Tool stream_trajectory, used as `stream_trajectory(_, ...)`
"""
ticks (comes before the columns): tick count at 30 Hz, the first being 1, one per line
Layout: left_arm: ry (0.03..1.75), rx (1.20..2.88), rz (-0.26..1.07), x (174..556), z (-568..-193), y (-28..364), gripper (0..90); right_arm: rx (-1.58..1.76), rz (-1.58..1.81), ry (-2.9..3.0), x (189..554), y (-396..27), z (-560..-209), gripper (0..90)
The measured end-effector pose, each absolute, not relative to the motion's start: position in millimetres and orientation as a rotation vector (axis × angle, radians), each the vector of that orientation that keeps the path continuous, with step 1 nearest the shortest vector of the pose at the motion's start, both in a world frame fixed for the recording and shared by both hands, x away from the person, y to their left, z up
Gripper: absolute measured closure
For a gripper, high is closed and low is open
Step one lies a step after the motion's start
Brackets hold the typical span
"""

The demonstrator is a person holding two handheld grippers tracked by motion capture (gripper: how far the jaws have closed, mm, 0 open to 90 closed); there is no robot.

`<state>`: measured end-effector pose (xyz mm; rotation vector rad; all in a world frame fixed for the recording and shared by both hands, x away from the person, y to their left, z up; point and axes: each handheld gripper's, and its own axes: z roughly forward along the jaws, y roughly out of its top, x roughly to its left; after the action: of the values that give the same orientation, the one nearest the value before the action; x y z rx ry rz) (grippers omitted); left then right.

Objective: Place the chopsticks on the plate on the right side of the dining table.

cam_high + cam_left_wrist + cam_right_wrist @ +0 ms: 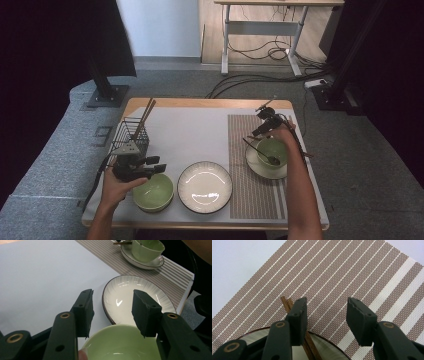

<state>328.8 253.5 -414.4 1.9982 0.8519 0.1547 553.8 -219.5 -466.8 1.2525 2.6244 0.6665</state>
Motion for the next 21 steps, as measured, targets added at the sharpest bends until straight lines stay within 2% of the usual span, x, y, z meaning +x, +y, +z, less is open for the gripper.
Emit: stream_trajectory(21, 0.852, 1.999, 0.154, 328.9, -414.5, 253.4, 51.8, 1.262, 0.683, 2.600, 554.7, -218.3, -465.5, 51.1)
